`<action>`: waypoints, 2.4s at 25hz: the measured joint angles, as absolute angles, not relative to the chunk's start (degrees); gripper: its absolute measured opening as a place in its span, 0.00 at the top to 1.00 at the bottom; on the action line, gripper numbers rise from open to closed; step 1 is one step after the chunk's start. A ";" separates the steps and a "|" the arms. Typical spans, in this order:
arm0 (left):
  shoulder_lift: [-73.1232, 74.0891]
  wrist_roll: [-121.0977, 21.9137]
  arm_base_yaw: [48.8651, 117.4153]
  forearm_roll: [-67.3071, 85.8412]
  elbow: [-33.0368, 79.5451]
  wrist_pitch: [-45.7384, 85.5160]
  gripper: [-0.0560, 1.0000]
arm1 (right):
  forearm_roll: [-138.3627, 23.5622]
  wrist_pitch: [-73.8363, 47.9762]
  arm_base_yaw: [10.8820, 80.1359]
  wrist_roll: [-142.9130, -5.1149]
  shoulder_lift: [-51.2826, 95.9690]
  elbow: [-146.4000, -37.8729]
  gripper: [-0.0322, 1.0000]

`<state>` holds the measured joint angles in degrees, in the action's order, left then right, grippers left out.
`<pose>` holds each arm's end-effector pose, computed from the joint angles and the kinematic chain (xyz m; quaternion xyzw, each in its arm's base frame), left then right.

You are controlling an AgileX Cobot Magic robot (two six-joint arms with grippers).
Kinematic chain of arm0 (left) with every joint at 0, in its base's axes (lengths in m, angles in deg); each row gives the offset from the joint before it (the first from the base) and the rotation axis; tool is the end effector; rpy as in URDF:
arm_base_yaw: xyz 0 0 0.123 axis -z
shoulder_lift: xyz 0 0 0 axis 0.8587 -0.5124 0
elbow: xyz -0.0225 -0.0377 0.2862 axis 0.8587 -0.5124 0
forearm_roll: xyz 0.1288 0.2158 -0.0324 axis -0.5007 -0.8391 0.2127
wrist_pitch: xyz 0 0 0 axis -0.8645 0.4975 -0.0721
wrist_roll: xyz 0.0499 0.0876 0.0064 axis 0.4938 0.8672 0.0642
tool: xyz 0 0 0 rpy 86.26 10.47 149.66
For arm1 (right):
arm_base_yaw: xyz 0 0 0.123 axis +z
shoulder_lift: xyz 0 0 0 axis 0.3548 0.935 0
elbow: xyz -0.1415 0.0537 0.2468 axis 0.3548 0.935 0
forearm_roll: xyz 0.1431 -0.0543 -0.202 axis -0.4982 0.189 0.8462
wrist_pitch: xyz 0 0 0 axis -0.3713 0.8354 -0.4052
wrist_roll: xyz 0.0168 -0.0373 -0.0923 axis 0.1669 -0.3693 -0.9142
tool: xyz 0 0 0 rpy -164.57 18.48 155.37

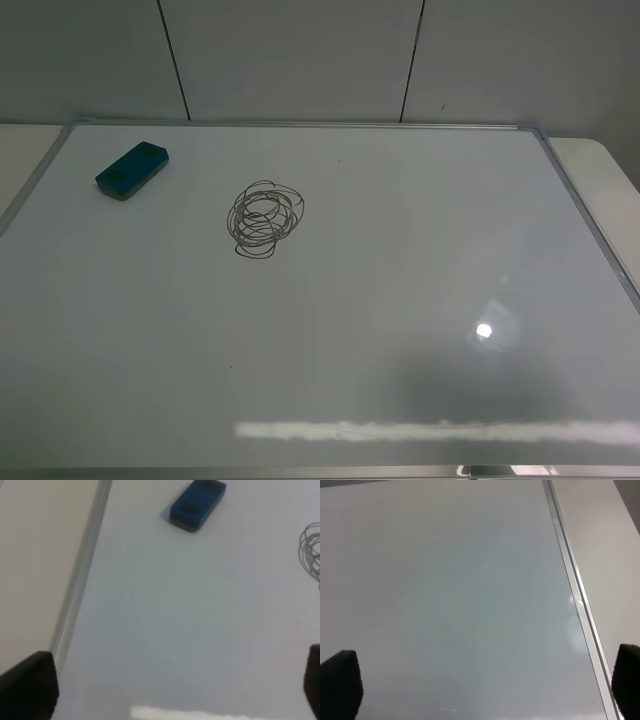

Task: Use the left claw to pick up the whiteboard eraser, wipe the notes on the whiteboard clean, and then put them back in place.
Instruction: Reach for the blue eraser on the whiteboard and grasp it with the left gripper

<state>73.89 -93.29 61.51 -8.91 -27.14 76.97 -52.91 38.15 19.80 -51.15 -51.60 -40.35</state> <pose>-0.0009 0.0072 0.2762 -0.0560 0.8478 -0.0144 0.5272 -0.0001 0.0052 0.2732 0.0061 0.8481 0.0251 0.5292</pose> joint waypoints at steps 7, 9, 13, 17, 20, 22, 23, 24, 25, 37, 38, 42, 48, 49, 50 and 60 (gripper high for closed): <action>73.77 -92.16 61.51 -8.24 -27.07 76.93 0.01 | -52.91 38.15 19.80 -51.15 -51.60 -40.35 0.01; 72.23 -90.62 61.51 -8.24 -26.29 76.49 0.01 | -52.91 38.15 19.80 -51.15 -51.60 -40.35 0.01; 63.29 -87.30 61.51 -8.60 -23.01 75.68 0.01 | -52.91 38.15 19.80 -51.15 -51.60 -40.35 0.01; 50.78 -82.19 61.51 -9.53 -18.48 74.73 0.01 | -52.91 38.15 19.80 -51.15 -51.60 -40.35 0.01; 40.21 -76.90 61.51 -10.05 -14.29 73.16 0.01 | -52.91 38.15 19.80 -51.15 -51.60 -40.35 0.01; 33.50 -73.23 61.46 -10.05 -11.33 72.68 0.01 | -52.91 38.15 19.80 -51.15 -51.60 -40.35 0.01; 29.80 -71.82 61.46 -9.99 -9.71 72.68 0.01 | -52.91 38.15 19.80 -51.15 -51.60 -40.35 0.01; 26.74 -70.29 61.46 -9.99 -8.07 72.64 0.01 | -52.91 38.15 19.80 -51.15 -51.60 -40.35 0.01; 23.14 -68.82 61.46 -9.73 -6.39 72.56 0.01 | -52.91 38.15 19.80 -51.15 -51.60 -40.35 0.01; -11.49 -57.27 61.46 -5.03 13.62 71.61 0.01 | -52.91 38.15 19.80 -51.15 -51.60 -40.35 0.01; -13.92 -57.08 61.46 -5.03 15.30 71.73 0.01 | -52.91 38.15 19.80 -51.15 -51.60 -40.35 0.01; -22.05 -56.90 61.46 -5.08 20.90 71.62 0.01 | -52.91 38.15 19.80 -51.15 -51.60 -40.35 0.01; -32.63 -56.89 61.46 -5.21 27.90 69.55 0.01 | -52.91 38.15 19.80 -51.15 -51.60 -40.35 0.01; -34.19 -56.89 61.46 -5.26 29.27 69.25 0.01 | -52.91 38.15 19.80 -51.15 -51.60 -40.35 0.01; -35.71 -56.84 61.46 -5.51 30.72 69.09 0.01 | -52.91 38.15 19.80 -51.15 -51.60 -40.35 0.01; -48.96 -55.96 61.25 -7.07 45.55 70.59 0.01 | -52.91 38.15 19.80 -51.15 -51.60 -40.35 0.01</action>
<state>-48.96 -55.96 61.25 -7.07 45.55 70.59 -52.91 38.15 19.80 -51.15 -51.60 -40.35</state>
